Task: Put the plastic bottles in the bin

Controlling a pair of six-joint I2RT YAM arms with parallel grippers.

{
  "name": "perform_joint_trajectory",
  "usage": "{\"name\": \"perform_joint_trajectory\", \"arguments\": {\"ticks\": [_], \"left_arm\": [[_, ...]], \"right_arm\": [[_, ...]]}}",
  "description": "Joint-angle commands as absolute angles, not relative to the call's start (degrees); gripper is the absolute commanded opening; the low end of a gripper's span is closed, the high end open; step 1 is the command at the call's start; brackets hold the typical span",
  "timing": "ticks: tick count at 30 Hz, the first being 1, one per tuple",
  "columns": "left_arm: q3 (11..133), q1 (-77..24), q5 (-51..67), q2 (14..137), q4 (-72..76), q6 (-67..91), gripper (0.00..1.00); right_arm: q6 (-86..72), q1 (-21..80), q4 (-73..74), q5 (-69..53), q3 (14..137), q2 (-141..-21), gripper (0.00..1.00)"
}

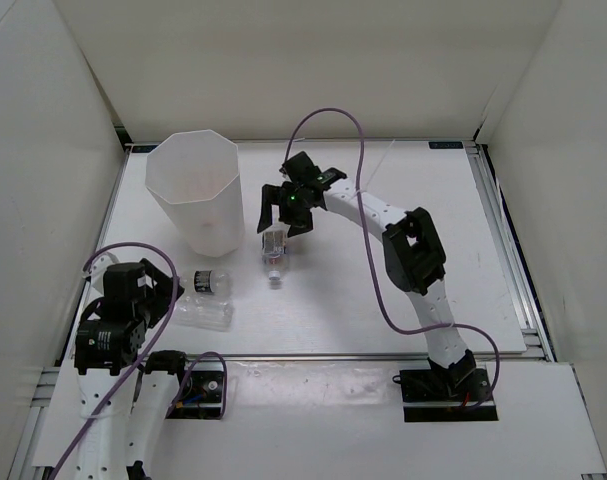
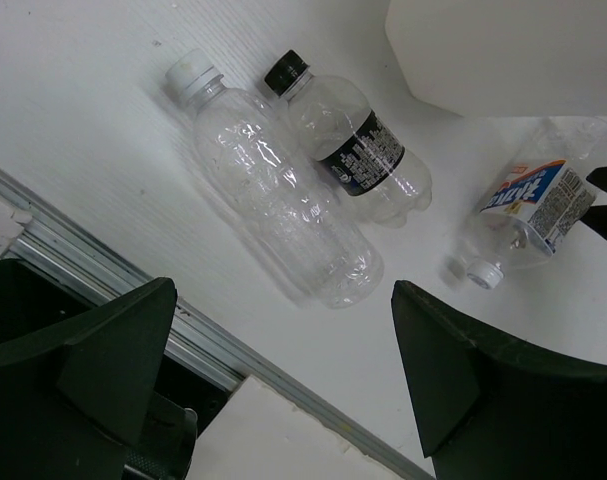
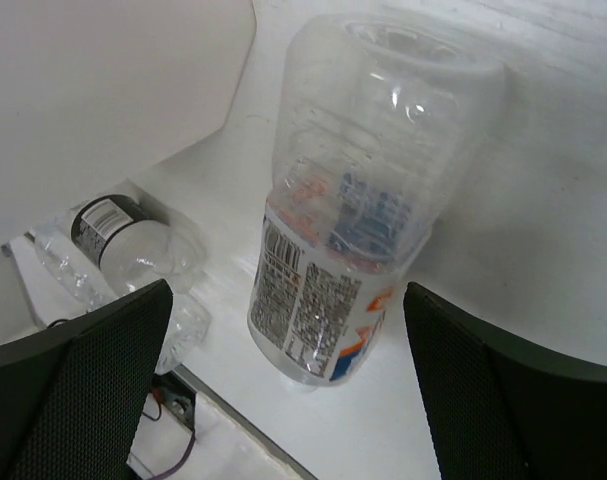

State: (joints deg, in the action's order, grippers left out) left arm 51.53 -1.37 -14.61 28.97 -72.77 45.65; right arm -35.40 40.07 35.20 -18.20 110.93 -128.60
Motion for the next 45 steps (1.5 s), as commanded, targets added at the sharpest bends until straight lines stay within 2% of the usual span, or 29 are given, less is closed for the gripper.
{"name": "perform_joint_trajectory", "arguments": {"ticks": [1, 9, 13, 16, 19, 20, 24, 29, 33, 38, 45], "left_arm": [[53.5, -1.7, -15.9, 29.2, -74.4, 44.7, 1.0], [54.1, -1.7, -15.9, 30.2, -75.6, 43.7, 1.0], [54.6, -1.7, -15.9, 30.2, -76.1, 43.2, 1.0], [54.6, -1.7, -16.4, 29.6, -76.6, 43.2, 1.0], [54.0, -1.7, -16.4, 28.9, -76.6, 44.3, 1.0], [54.0, -1.7, -16.4, 28.2, -76.6, 44.9, 1.0], [52.8, -1.7, -16.4, 27.6, -76.1, 46.0, 1.0], [50.1, -1.7, -16.4, 26.5, -74.4, 47.9, 1.0], [49.5, -1.7, -14.9, 27.2, -72.9, 50.2, 1.0], [46.3, -1.7, -11.8, 30.7, -71.6, 53.3, 1.0], [46.6, -1.7, -10.6, 37.5, -72.4, 50.9, 1.0]], "right_arm": [[-34.6, 41.0, 37.5, -13.5, 115.0, -131.6, 1.0], [-37.7, 41.5, 40.2, -11.7, 118.0, -137.0, 1.0], [-38.3, 41.5, 41.0, -11.7, 115.8, -137.6, 0.96], [-37.6, 41.5, 41.0, -11.2, 113.6, -136.4, 0.86], [-36.6, 40.8, 41.0, -10.5, 111.0, -133.9, 0.73], [-36.6, 40.3, 41.0, -10.5, 110.2, -132.3, 0.66], [-34.9, 38.5, 41.0, -11.1, 105.7, -127.3, 0.52], [-34.4, 36.8, 41.0, -11.1, 102.7, -117.6, 0.48], [-35.9, 36.2, 41.0, -14.6, 108.4, -111.8, 0.45], [-37.4, 36.2, 29.7, -17.4, 122.0, -108.9, 0.42], [-41.5, 37.9, 13.6, -15.6, 138.7, -119.1, 0.36]]}}
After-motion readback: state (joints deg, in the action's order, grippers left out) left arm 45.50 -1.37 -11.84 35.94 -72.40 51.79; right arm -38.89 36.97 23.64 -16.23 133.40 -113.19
